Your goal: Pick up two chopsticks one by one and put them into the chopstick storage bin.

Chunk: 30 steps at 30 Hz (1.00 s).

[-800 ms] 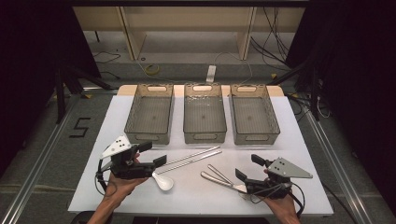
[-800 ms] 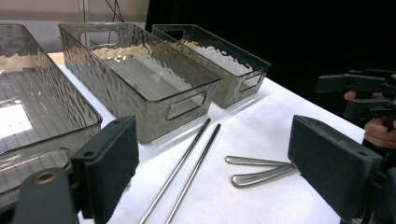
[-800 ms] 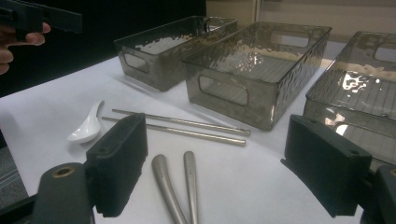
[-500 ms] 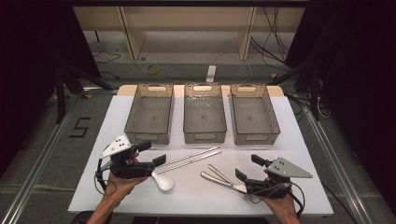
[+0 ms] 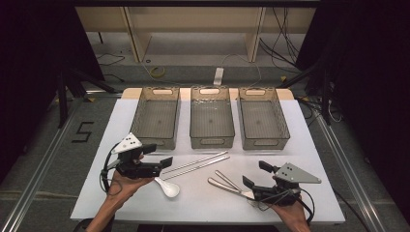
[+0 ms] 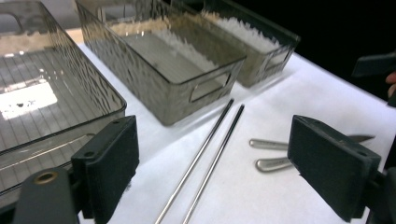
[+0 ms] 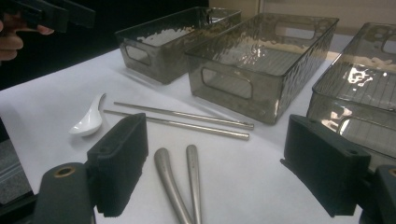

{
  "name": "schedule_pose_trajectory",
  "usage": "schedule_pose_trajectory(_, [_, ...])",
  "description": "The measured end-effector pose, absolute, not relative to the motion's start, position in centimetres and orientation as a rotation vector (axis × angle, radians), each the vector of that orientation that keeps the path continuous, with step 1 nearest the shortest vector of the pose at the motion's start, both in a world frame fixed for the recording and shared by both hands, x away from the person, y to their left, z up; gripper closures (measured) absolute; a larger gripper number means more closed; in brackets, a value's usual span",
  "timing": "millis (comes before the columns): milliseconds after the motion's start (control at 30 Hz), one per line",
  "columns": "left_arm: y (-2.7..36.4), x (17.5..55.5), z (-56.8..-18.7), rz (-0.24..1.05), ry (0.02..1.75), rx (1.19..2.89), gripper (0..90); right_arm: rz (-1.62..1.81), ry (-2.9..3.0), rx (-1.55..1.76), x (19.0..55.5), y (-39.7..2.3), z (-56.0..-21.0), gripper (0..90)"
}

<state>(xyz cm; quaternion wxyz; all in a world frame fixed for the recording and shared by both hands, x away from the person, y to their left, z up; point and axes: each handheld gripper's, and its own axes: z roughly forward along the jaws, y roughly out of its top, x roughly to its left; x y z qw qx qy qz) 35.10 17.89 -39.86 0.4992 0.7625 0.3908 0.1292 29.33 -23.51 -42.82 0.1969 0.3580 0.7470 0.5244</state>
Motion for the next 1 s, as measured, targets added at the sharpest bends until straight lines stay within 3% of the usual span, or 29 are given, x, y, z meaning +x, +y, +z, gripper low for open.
schedule_pose_trajectory(467, [13.4,39.8,-40.3,0.258,0.898,2.222,28.4,1.453,2.133,1.008,29.5,-23.3,-43.0,23.3])
schedule_pose_trajectory(1000, [10.1,43.2,-42.6,0.197,0.861,2.432,40.9,1.448,2.158,1.012,29.6,-23.2,-43.1,23.8])
